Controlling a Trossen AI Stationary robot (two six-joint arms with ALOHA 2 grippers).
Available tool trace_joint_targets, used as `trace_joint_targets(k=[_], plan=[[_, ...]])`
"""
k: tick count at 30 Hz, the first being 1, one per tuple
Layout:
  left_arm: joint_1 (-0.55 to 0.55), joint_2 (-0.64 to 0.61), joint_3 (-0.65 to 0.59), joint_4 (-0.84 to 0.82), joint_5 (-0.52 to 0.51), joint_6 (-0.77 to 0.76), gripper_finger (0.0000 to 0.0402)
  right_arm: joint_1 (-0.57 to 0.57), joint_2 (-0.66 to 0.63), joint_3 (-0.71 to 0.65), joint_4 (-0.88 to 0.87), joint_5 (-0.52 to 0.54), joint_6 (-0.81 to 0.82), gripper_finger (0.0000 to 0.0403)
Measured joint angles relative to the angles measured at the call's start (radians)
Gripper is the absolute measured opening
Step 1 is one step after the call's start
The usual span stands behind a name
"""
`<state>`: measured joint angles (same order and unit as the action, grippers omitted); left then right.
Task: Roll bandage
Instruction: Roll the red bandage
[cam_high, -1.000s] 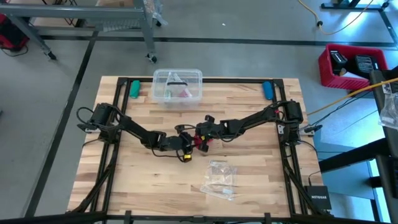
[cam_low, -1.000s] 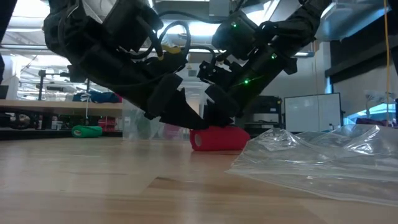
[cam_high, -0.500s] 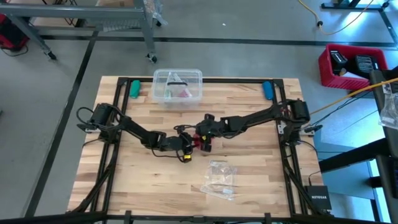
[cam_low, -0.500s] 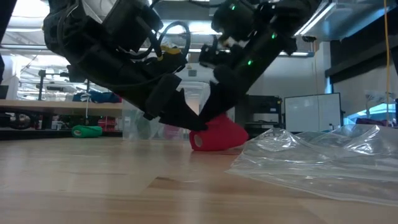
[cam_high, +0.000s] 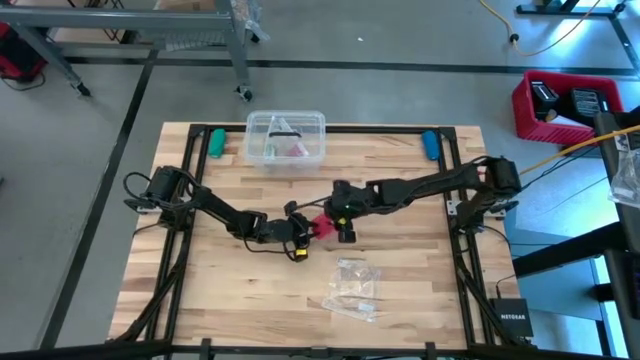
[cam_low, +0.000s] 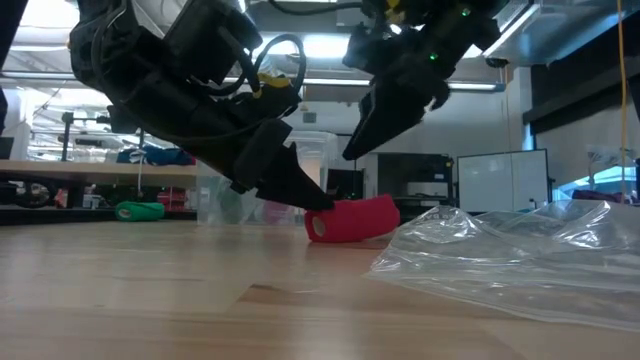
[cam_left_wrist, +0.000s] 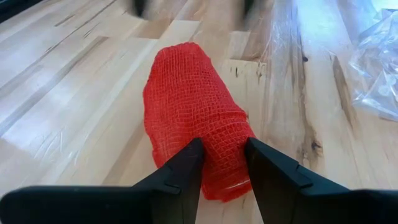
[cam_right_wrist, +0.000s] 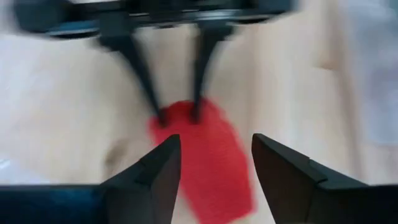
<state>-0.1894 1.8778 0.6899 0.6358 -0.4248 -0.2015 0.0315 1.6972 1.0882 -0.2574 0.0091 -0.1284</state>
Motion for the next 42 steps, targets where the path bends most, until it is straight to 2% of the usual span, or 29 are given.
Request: trace_joint_targets(k=[2,5,12,21,27,35,42], plan=[[0.000,0.000,0.000,0.002,0.000,0.000,0.0117,0.002,0.002,-0.004,-0.024,-0.075,-0.044,0.0198],[-0.001,0.000,0.000,0.004,0.000,0.000,0.0117,0.002,0.002,-0.036,-0.031,-0.102,-0.104,0.0198],[0.000,0.001,-0.001,0.005,-0.001,-0.001,0.0117,0.000,0.042,-0.125,0.111,0.006,-0.208,0.0198],[-0.001,0.001,-0.001,0.005,-0.001,-0.001,0.0117,-0.001,0.089,-0.131,0.189,-0.019,-0.293,0.0198],[0.000,0.001,-0.001,0.005,-0.006,-0.009,0.0117,-0.006,0.129,-0.130,0.206,0.015,-0.325,0.0198],[0.000,0.001,-0.001,0.001,-0.006,-0.008,0.0117,-0.028,0.148,-0.129,0.207,-0.030,-0.316,0.0198],[-0.003,0.001,-0.001,0.001,-0.005,-0.008,0.0117,-0.039,0.150,-0.122,0.196,-0.046,-0.207,0.0201]])
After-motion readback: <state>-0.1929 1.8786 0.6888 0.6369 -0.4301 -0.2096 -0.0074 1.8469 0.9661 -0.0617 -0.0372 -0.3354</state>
